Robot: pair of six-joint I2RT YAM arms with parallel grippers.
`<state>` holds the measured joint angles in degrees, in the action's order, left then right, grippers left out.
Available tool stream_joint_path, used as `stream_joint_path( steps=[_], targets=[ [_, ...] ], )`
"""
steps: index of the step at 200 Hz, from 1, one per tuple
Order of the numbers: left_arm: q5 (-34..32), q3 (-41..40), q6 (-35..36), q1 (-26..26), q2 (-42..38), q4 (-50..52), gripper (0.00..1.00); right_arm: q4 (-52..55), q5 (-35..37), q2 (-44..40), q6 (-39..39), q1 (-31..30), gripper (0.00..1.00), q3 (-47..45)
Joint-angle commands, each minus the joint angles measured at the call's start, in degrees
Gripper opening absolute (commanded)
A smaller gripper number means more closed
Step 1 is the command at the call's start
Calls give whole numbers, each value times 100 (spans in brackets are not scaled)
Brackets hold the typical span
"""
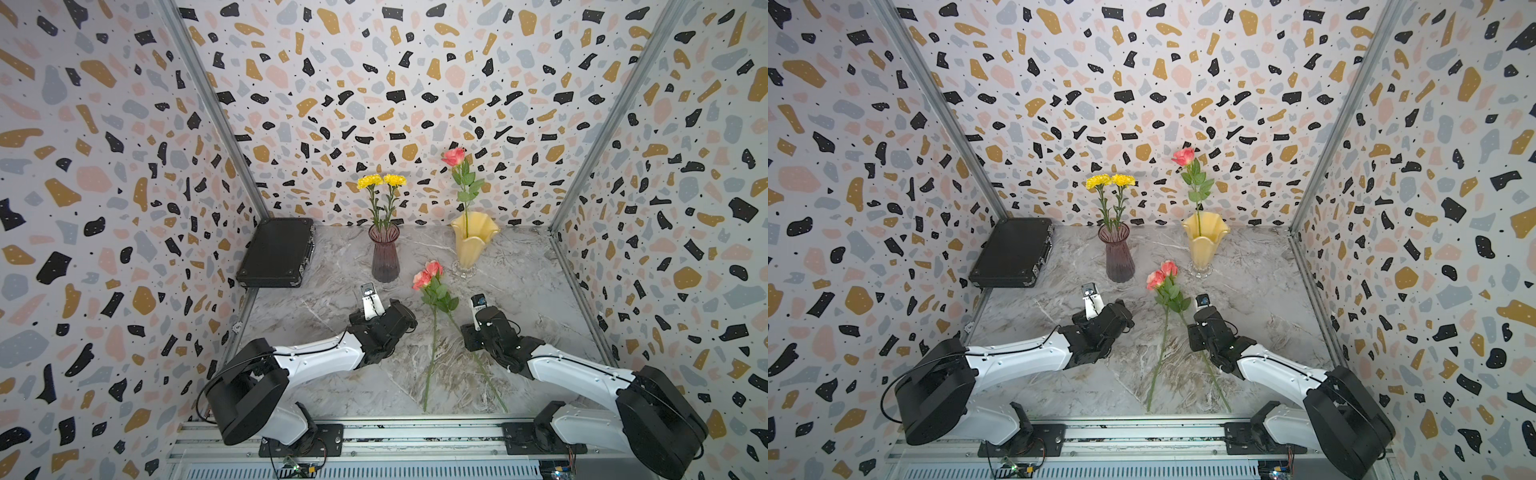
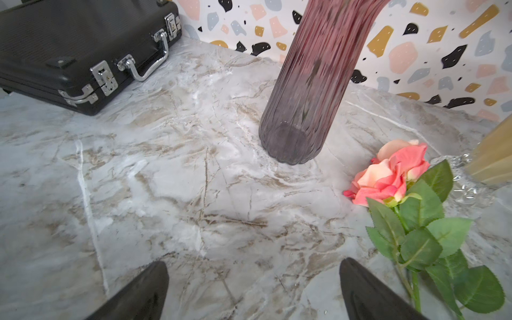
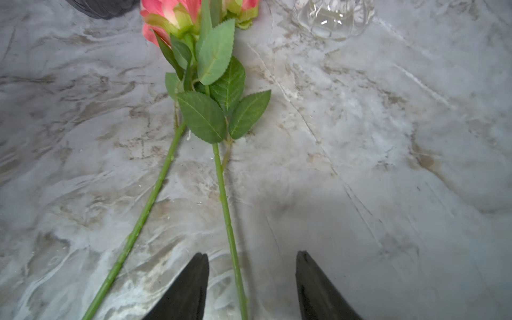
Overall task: Arrange the flowers in different vases according to their colors
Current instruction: Pick up the flower at the center of the board.
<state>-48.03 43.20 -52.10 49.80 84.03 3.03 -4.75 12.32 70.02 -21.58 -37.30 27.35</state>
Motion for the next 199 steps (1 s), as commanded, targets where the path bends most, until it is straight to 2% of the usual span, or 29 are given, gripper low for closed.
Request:
stream_joint_path(
  steps=[1,21,40,62,77,101,124,146,199],
  targets=[
    [315,293,80,-69,164,119,99,-725,178,138,-4,-5,57,297],
    [624,448,733,-68,231,76,99,-172,-34,430,39,-7,59,751],
    [683,472,921,-70,233,62,99,335,-71,544,-32,-5,61,1062],
    [885,349,1028,-74,163,-149,99,236,-285,597,-149,-3,61,1035],
    [1567,171,1539,-76,84,-703,100,254,-412,691,-180,-5,61,1067],
    [3245,49,2211,-97,0,-1418,99,516,-563,997,-223,-10,61,1305],
    [3953,-96,2237,-86,92,-1920,99,1060,-523,1387,-237,-4,57,1645],
    [4065,-90,2189,-85,205,-2023,99,1401,-441,1610,-232,-5,54,1879],
    [4006,97,2073,-92,342,-1766,100,1423,-316,1704,-248,-5,45,1877]
  ],
)
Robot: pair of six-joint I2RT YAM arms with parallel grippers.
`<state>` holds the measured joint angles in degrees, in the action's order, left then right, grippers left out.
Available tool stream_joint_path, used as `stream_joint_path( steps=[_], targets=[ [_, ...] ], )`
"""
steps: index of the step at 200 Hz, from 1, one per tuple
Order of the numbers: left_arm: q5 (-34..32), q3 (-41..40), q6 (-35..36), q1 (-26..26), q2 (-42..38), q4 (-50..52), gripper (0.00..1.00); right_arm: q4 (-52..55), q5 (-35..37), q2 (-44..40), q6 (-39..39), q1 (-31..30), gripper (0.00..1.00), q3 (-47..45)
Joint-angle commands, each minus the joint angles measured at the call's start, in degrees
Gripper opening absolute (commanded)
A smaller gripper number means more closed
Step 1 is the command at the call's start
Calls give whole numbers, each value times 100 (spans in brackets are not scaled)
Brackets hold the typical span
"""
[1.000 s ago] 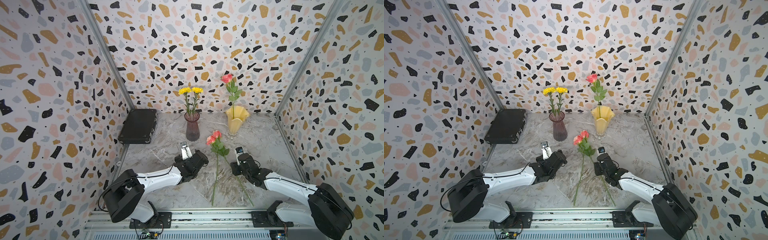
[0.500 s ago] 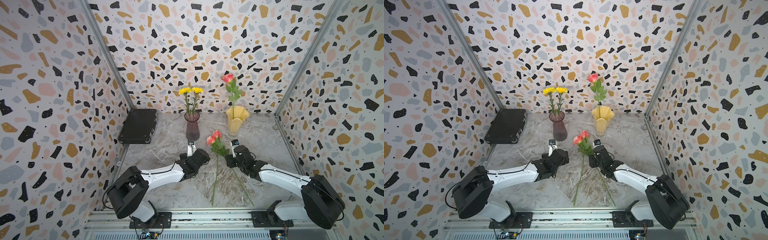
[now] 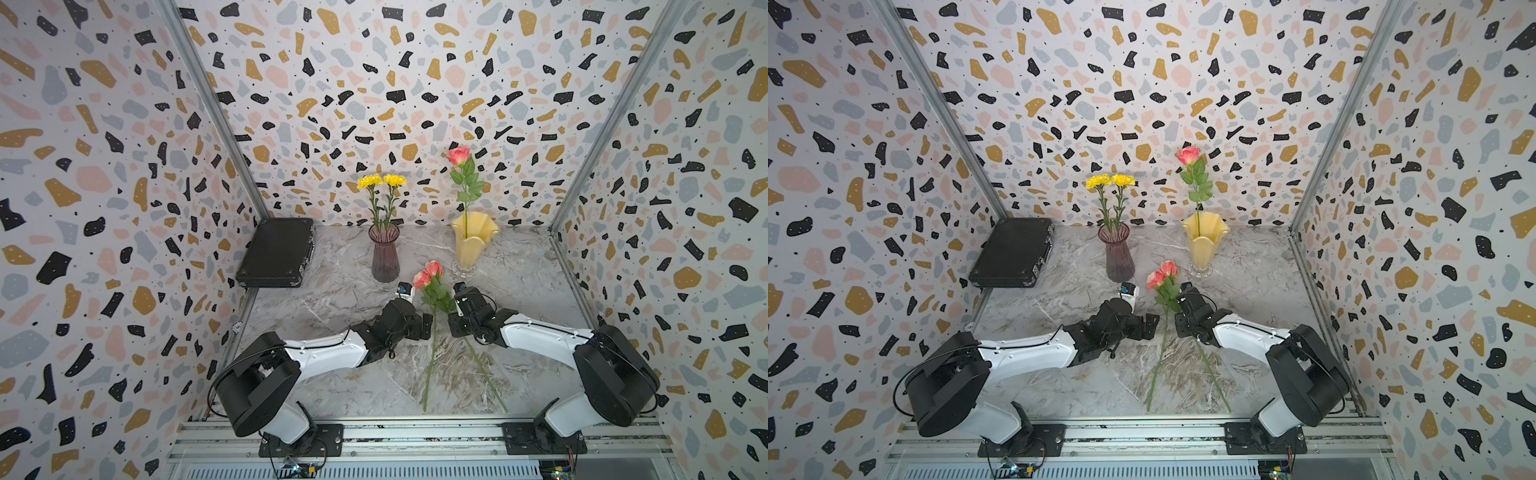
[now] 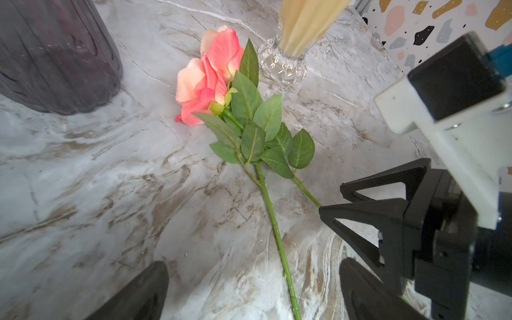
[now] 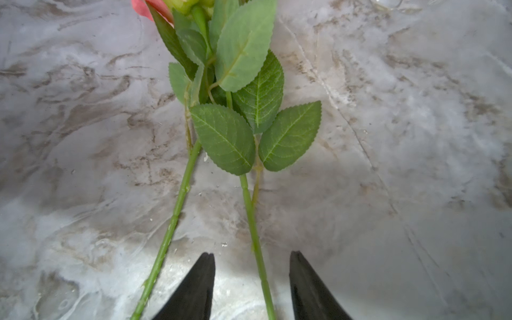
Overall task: Arrange the flowers in different vases according to their colors
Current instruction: Pick up the flower at the center of the board.
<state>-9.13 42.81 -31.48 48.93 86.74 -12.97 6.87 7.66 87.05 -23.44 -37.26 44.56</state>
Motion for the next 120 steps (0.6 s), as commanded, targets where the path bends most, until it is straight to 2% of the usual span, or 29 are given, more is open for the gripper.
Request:
stream_joint_path(
  steps=[1,55,120],
  targets=[
    [119,134,2,-10,67,-168,99,265,157,3,-63,-9,45,158],
    [25,26,-75,-11,19,-291,100,376,139,76,-108,-3,34,229],
    [84,59,-155,-10,80,-283,100,429,-55,324,-134,-5,32,351]
  ],
)
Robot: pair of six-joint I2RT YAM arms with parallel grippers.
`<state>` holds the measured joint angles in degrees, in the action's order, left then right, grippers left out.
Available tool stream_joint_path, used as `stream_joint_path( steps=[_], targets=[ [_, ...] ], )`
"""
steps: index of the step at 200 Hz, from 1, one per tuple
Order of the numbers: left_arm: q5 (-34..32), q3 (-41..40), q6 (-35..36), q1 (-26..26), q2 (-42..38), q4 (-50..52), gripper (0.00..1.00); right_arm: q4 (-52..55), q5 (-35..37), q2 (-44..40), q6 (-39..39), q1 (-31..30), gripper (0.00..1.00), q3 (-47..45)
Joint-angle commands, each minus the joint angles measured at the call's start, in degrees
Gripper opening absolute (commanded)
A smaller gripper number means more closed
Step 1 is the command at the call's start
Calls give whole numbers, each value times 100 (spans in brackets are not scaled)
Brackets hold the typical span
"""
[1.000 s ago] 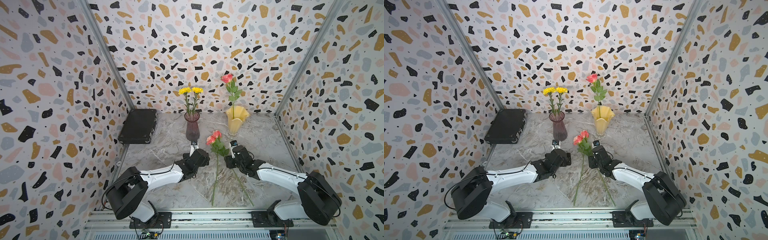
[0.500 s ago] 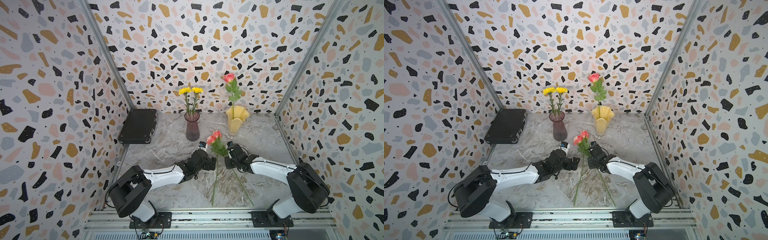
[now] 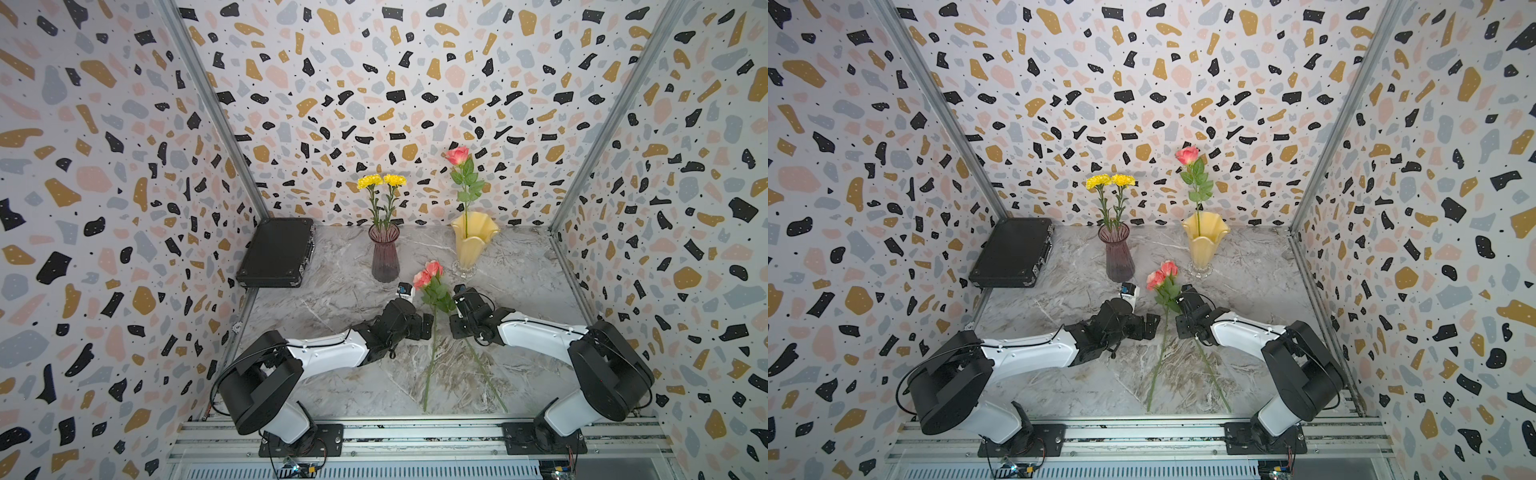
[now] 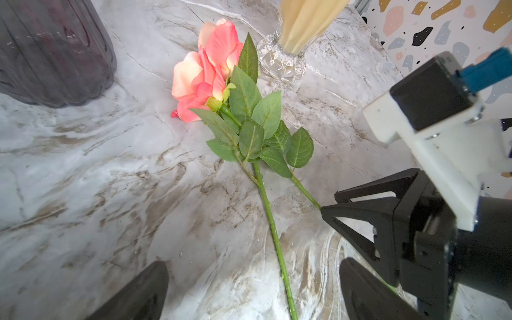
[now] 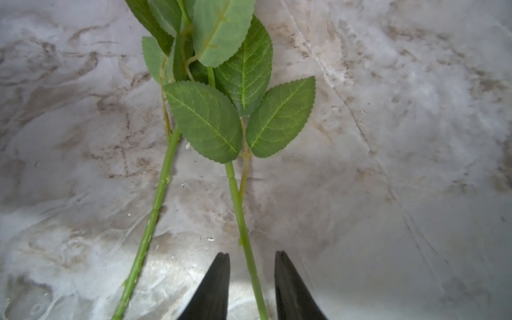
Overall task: Arrange the flowers in different vases according to their colors
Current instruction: Pick up the flower at the center of the board.
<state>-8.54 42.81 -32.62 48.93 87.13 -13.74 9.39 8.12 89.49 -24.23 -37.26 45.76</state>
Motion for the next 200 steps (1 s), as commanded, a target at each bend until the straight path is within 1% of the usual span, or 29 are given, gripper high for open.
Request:
stream_joint_path(
  steps=[1,75,200],
  targets=[
    [17,60,-42,-13,41,-208,100,186,-105,82,-56,-8,32,231],
    [-8,131,-24,-8,78,-111,99,441,-221,426,-58,-8,31,487],
    [19,130,-34,-8,96,-119,99,511,-206,543,-65,-10,31,557]
  ],
)
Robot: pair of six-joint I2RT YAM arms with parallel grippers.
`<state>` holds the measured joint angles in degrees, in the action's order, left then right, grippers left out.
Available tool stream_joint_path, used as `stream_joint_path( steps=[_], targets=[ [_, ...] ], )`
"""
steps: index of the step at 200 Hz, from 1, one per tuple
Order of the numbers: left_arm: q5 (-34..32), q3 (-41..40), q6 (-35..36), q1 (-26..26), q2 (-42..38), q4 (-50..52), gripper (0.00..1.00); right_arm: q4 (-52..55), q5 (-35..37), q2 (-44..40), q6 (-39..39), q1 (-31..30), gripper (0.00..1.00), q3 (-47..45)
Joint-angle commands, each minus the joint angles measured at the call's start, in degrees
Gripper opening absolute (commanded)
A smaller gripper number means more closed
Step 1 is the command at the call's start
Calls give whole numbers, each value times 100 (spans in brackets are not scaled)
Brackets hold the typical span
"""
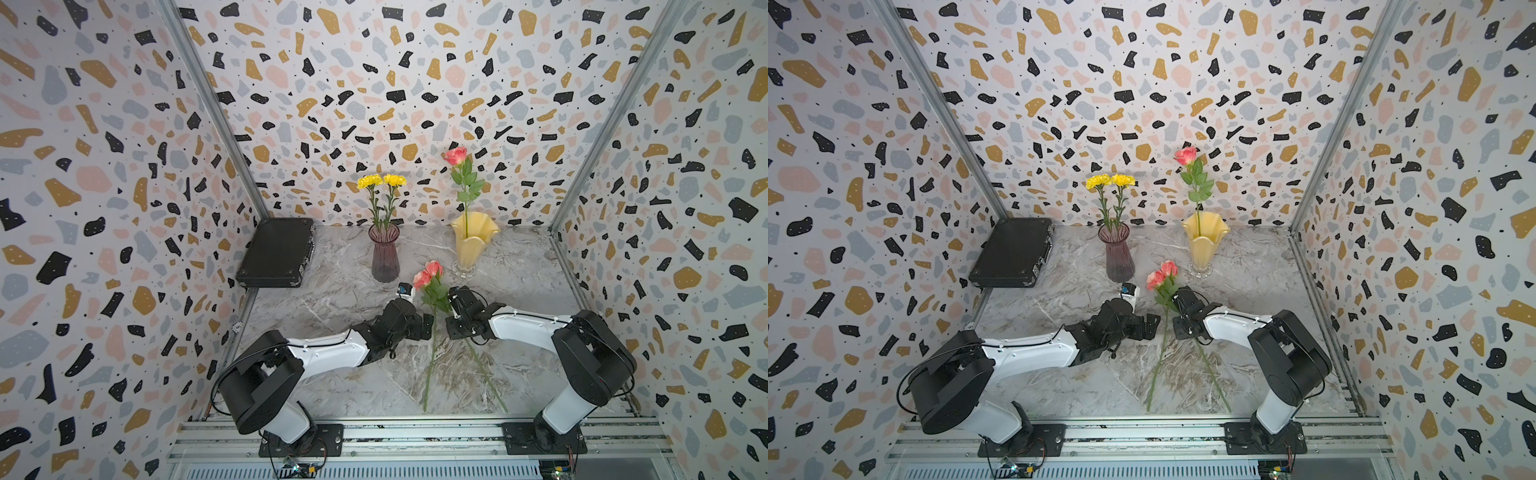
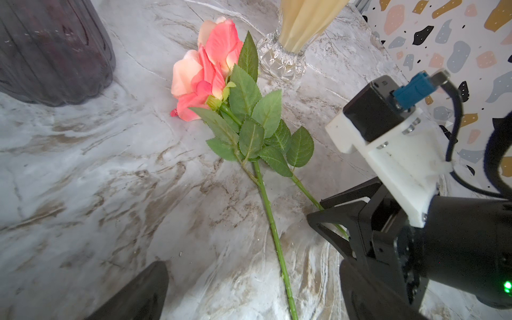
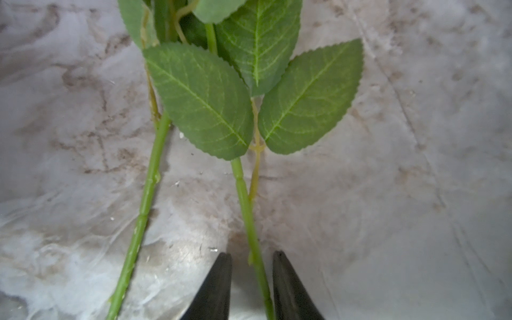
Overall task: Arrange the flowers in different vases according to their colors
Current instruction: Pick up the flower at the center of the board.
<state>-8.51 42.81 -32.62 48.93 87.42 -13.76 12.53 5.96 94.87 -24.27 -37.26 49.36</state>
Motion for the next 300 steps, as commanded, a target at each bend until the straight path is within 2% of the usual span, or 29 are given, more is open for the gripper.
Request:
stream_joint_path(
  steps=[1,26,36,110,148,176,239,300],
  targets=[
    [21,131,-38,-11,66,-117,99,197,11,1,-60,-10,31,196],
    [25,138,-34,-12,75,-114,99,197,11,5,-69,-7,29,196],
    [30,139,-37,-8,75,-117,99,197,2,12,-54,-8,24,203],
    [95,163,-54,-13,118,-118,100,231,-24,49,-51,-5,19,232],
    [121,162,-47,-9,133,-120,99,229,-102,75,-38,-10,10,258],
    [131,175,-54,-13,151,-124,99,224,-121,51,-27,-10,7,254],
    [149,167,-57,-13,148,-156,99,-347,-400,-426,67,-11,0,-131],
    [123,113,-76,-6,109,-223,99,-1209,-739,-1109,212,-10,0,-670]
  ],
)
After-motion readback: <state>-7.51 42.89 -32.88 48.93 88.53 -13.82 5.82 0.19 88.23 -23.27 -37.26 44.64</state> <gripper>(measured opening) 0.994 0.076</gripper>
